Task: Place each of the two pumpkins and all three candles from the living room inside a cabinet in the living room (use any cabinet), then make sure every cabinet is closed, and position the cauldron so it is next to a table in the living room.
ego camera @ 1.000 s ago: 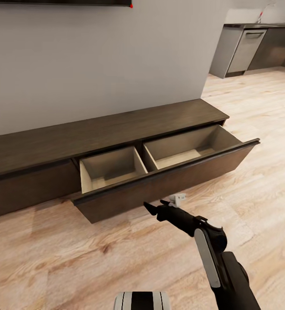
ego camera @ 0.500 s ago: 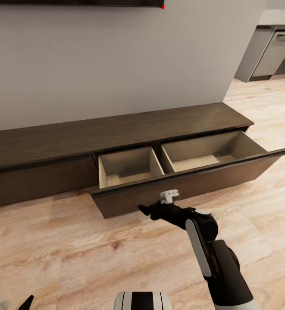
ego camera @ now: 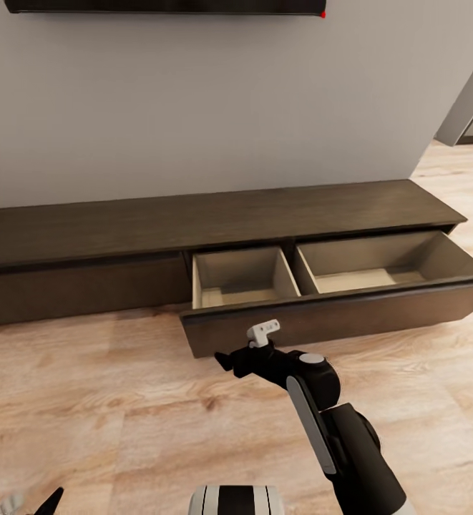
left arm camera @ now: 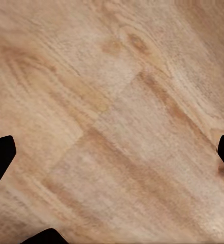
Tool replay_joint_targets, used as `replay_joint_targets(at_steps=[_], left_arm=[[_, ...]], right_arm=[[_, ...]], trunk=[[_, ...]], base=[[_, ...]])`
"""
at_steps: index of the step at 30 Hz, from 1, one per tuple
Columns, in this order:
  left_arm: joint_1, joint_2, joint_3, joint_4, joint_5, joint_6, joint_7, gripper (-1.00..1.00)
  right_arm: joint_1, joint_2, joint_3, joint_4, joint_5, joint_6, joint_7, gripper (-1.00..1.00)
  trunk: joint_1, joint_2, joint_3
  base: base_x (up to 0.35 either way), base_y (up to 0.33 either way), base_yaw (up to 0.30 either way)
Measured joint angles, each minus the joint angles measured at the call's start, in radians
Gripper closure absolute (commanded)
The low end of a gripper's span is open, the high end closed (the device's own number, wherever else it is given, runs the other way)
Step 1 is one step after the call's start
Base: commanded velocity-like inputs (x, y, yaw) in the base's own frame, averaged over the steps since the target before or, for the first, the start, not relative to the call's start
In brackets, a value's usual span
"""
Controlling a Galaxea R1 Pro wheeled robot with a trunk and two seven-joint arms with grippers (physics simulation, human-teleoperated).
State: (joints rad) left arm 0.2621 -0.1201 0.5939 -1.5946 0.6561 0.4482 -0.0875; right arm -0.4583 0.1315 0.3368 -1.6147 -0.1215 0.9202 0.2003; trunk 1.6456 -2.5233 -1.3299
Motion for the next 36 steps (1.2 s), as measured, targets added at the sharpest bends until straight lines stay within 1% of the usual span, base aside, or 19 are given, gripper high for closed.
replay_joint_targets(at_steps=[5, 13, 18, 25, 36], left_arm=[[0.003, 0.007, -0.004, -0.008, 0.000, 0.028, -0.008, -1.00], [0.003, 0.010, -0.006, -0.007, -0.002, 0.042, -0.009, -1.00], [0.003, 0.010, -0.006, -0.007, -0.005, 0.039, -0.012, -1.00], [0.005, 0.010, -0.006, 0.017, -0.015, 0.027, -0.005, -1.00], [0.005, 0.012, -0.006, 0.040, -0.017, 0.025, 0.008, -1.00]], right_arm=[[0.000, 0.000, 0.003, 0.000, 0.000, 0.000, -0.002, -1.00], [0.001, 0.001, 0.010, -0.001, 0.000, -0.004, -0.002, -1.00], [0.002, 0.000, 0.036, 0.000, 0.001, -0.006, -0.005, -1.00], [0.004, 0.001, 0.051, 0.000, 0.001, -0.008, -0.044, -1.00], [0.004, 0.003, 0.053, 0.000, 0.002, -0.008, -0.056, -1.00]], trunk=[[0.002, -0.001, -0.015], [0.006, -0.003, -0.038], [0.006, -0.003, -0.033], [0.003, -0.001, 0.001], [-0.002, 0.001, 0.054]], base=[[0.000, 0.000, 0.253], [0.000, 0.000, 0.253], [0.000, 0.000, 0.253], [0.000, 0.000, 0.253], [0.000, 0.000, 0.253]])
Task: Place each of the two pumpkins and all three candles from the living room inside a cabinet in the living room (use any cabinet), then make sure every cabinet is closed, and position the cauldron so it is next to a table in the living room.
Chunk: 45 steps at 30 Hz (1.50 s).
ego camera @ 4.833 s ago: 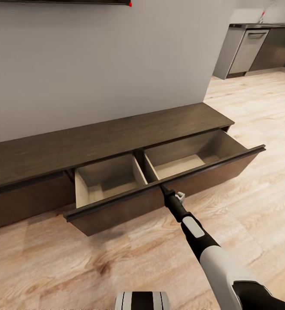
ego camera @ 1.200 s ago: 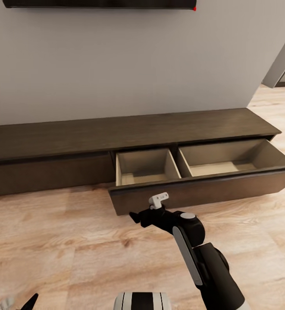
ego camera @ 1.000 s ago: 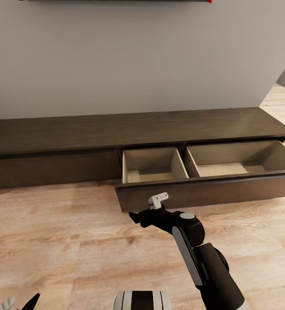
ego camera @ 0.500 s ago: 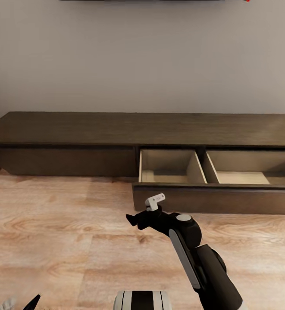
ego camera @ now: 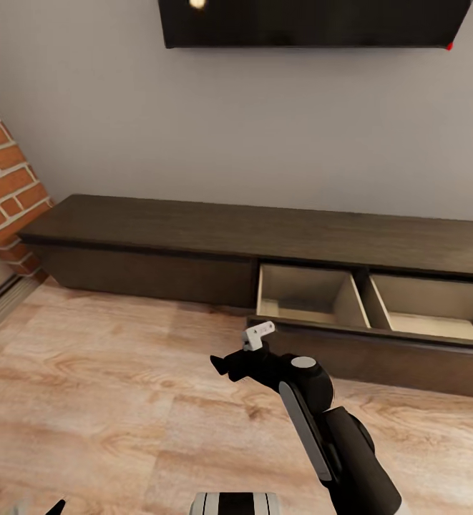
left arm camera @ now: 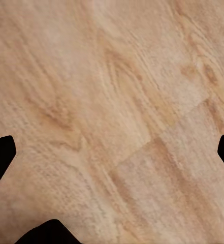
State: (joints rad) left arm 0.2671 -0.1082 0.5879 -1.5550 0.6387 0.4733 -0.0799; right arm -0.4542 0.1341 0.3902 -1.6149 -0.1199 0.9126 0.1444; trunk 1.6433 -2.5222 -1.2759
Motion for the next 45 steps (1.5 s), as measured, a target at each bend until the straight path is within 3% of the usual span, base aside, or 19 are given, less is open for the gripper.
replay_joint_targets(at_steps=[29, 39, 45], left_arm=[[-0.003, -0.003, -0.004, 0.019, 0.001, -0.002, 0.004, -1.00], [-0.003, -0.003, -0.003, 0.019, -0.001, -0.002, 0.005, -1.00], [-0.003, -0.001, -0.002, 0.030, -0.001, -0.002, 0.007, -1.00]], right_arm=[[-0.001, 0.002, 0.026, -0.001, 0.002, 0.012, -0.003, -1.00], [0.005, -0.002, 0.037, 0.000, 0.002, 0.002, 0.001, -1.00], [0.007, -0.009, 0.073, 0.000, 0.003, -0.017, 0.005, -1.00]], trunk=[[-0.013, 0.007, 0.140], [-0.018, 0.009, 0.180], [-0.020, 0.011, 0.203]], base=[[0.000, 0.000, 0.246], [0.000, 0.000, 0.063], [0.000, 0.000, 0.004]])
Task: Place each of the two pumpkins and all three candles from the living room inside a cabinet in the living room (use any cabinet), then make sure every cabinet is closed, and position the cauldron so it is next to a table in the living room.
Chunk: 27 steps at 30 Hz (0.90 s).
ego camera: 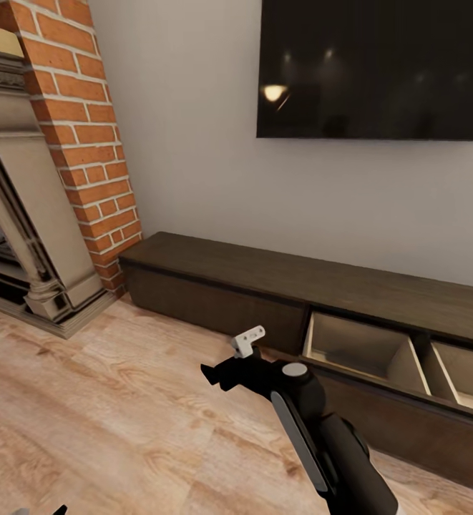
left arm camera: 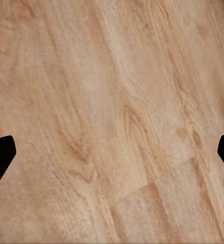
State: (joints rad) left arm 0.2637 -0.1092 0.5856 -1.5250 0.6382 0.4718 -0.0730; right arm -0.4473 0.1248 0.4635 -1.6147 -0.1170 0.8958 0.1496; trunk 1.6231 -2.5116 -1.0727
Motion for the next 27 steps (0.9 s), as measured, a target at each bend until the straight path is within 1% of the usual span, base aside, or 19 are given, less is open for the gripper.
replay_joint_targets(at_steps=[3, 4, 11, 18, 27], left_arm=[[-0.002, 0.000, 0.000, 0.012, 0.000, 0.000, 0.006, -1.00], [-0.004, 0.000, 0.000, 0.016, 0.000, 0.000, 0.011, -1.00], [-0.007, 0.001, -0.001, 0.025, 0.002, 0.000, 0.025, -1.00], [-0.008, 0.001, 0.000, 0.032, 0.001, 0.000, 0.027, -1.00], [-0.008, 0.001, 0.001, 0.037, 0.000, 0.000, 0.027, -1.00]], right_arm=[[0.005, -0.005, 0.003, 0.001, 0.000, -0.043, -0.002, -1.00], [0.012, -0.007, 0.004, 0.001, 0.001, -0.076, -0.004, -1.00], [0.049, -0.013, 0.007, 0.000, 0.005, -0.200, -0.008, -1.00], [0.082, -0.014, 0.006, 0.000, 0.005, -0.230, -0.047, -1.00], [0.092, -0.015, 0.007, 0.000, 0.005, -0.241, -0.063, -1.00]], trunk=[[-0.001, 0.001, 0.012], [-0.002, 0.001, 0.015], [-0.005, 0.003, 0.043], [-0.008, 0.004, 0.070], [-0.012, 0.006, 0.104]], base=[[0.000, 0.000, 0.001], [0.000, 0.000, 0.000], [0.000, 0.000, 0.000], [0.000, 0.000, 0.000], [0.000, 0.000, 0.000]])
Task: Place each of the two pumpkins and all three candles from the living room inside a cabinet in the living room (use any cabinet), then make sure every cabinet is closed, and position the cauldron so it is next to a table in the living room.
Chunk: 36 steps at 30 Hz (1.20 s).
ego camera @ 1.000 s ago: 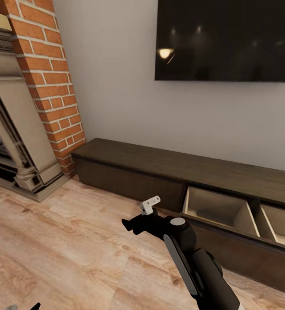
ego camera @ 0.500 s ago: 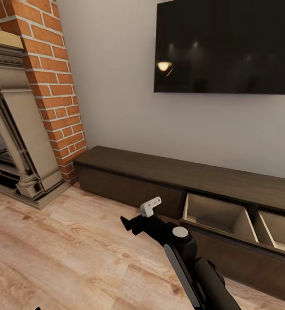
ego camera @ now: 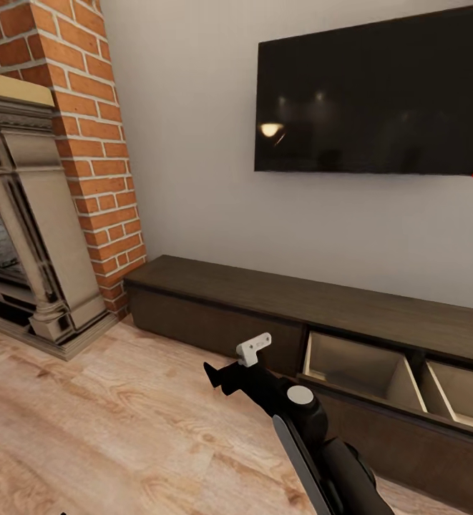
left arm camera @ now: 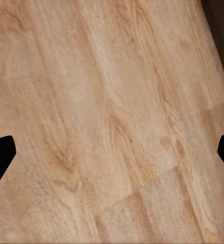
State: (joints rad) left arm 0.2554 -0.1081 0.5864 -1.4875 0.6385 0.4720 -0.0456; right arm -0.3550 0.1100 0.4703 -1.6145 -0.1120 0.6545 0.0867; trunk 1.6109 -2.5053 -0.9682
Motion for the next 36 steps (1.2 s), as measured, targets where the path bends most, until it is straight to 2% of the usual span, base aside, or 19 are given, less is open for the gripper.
replay_joint_targets(at_steps=[17, 22, 30, 36], left_arm=[[0.001, 0.000, 0.012, -0.001, 0.011, 0.000, -0.016, -1.00], [0.001, 0.001, 0.012, -0.006, 0.005, 0.000, -0.010, -1.00], [0.001, 0.001, 0.014, -0.003, 0.010, 0.000, -0.017, -1.00], [0.001, 0.002, 0.015, 0.000, 0.005, 0.000, -0.017, -1.00]], right_arm=[[-0.003, 0.007, 0.012, 0.025, -0.004, 0.047, -0.003, -1.00], [-0.006, 0.012, 0.015, 0.026, -0.010, 0.105, -0.001, -1.00], [-0.021, 0.064, 0.026, 0.030, -0.009, 0.275, -0.004, -1.00], [-0.034, 0.064, 0.044, 0.032, -0.009, 0.339, -0.005, -1.00]], trunk=[[0.000, 0.000, 0.000], [0.000, 0.000, -0.002], [0.000, 0.000, -0.004], [0.000, 0.000, -0.008]], base=[[0.000, 0.000, 0.002], [0.000, 0.000, 0.151], [0.000, 0.000, 0.268], [0.000, 0.000, 0.279]])
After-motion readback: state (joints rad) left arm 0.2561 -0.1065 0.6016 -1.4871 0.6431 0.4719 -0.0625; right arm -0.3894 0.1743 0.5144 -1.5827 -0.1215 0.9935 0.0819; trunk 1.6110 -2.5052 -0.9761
